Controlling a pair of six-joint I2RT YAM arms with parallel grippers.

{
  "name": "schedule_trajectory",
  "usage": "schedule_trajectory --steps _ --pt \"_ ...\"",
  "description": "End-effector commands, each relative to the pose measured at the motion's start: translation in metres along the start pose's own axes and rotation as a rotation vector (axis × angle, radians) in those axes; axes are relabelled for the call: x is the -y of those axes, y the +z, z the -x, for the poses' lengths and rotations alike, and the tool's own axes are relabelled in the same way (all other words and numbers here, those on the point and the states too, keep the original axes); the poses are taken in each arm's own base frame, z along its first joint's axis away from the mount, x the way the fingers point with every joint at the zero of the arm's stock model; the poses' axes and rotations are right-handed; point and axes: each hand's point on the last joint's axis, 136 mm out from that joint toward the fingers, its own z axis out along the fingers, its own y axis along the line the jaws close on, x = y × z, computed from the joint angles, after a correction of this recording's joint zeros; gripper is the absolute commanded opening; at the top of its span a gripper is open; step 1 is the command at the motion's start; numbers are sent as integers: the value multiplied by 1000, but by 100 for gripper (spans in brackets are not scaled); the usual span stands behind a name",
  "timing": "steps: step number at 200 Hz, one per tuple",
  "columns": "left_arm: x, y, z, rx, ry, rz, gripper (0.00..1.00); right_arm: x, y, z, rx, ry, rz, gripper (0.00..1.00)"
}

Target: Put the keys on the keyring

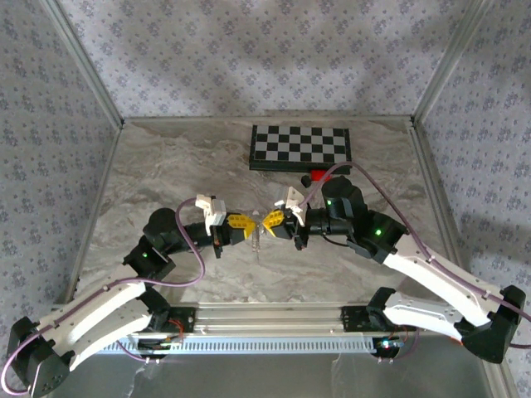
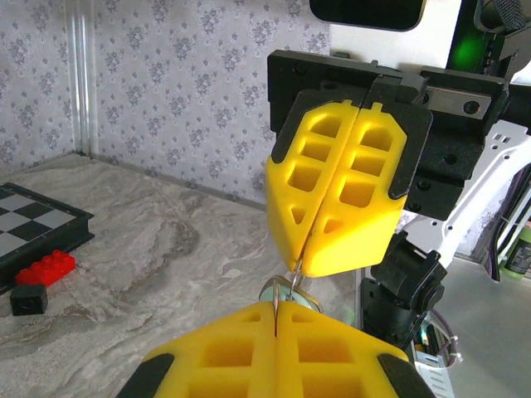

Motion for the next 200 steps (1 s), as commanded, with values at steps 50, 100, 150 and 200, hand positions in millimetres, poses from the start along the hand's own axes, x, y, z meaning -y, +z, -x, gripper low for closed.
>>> schedule_trajectory --steps 50,100,150,200 --pt "14 -2 19 47 36 -52 0 1 0 2 20 -26 -7 0" --pt "15 -2 19 46 37 -55 0 1 2 4 26 -25 -7 0" --pt "16 -3 19 50 42 -52 0 1 3 2 22 -20 -4 0" --pt "16 -3 18 50 41 -54 0 1 7 0 18 -12 5 0"
